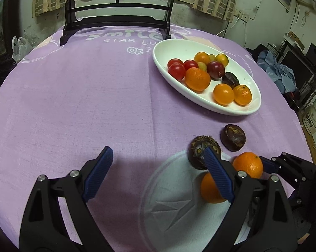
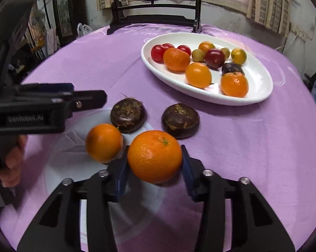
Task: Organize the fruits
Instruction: 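Grasp a tangerine with the right tool while the left tool grasps another tangerine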
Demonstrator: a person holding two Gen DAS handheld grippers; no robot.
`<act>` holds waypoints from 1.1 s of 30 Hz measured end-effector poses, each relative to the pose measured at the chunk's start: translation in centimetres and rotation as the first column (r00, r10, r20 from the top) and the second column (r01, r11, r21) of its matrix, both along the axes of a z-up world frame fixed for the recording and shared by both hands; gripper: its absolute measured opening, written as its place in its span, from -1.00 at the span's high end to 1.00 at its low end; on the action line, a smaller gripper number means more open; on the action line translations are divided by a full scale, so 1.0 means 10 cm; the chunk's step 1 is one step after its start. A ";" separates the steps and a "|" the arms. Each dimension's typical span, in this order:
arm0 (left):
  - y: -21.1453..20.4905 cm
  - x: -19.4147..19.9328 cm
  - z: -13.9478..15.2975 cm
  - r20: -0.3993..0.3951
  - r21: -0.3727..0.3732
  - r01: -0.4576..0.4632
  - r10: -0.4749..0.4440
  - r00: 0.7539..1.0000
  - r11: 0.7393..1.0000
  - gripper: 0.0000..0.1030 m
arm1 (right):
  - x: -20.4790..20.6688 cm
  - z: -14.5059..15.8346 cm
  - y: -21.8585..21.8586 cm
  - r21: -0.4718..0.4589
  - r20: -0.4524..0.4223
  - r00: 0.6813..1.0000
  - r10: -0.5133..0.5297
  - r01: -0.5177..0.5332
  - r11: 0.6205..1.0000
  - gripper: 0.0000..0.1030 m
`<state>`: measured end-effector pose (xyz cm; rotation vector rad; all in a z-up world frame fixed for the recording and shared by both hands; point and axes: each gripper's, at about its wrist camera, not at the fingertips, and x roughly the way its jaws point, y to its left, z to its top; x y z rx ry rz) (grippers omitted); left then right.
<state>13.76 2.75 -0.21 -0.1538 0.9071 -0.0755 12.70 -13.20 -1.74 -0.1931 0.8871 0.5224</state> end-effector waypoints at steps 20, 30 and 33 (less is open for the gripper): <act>-0.32 -0.26 0.19 0.123 -0.047 0.129 -0.122 0.985 0.991 -0.75 | 0.08 0.18 -0.64 0.178 -0.038 0.987 -0.159 0.163 0.970 0.13; -0.61 -0.26 -0.03 0.040 0.013 0.210 -0.211 0.977 0.978 -0.62 | 0.09 0.18 -0.66 0.176 -0.041 0.985 -0.167 0.172 0.969 0.13; -0.62 -0.22 -0.11 -0.006 0.010 0.217 -0.217 0.976 0.976 -0.11 | 0.09 0.17 -0.65 0.173 -0.044 0.985 -0.165 0.170 0.970 0.13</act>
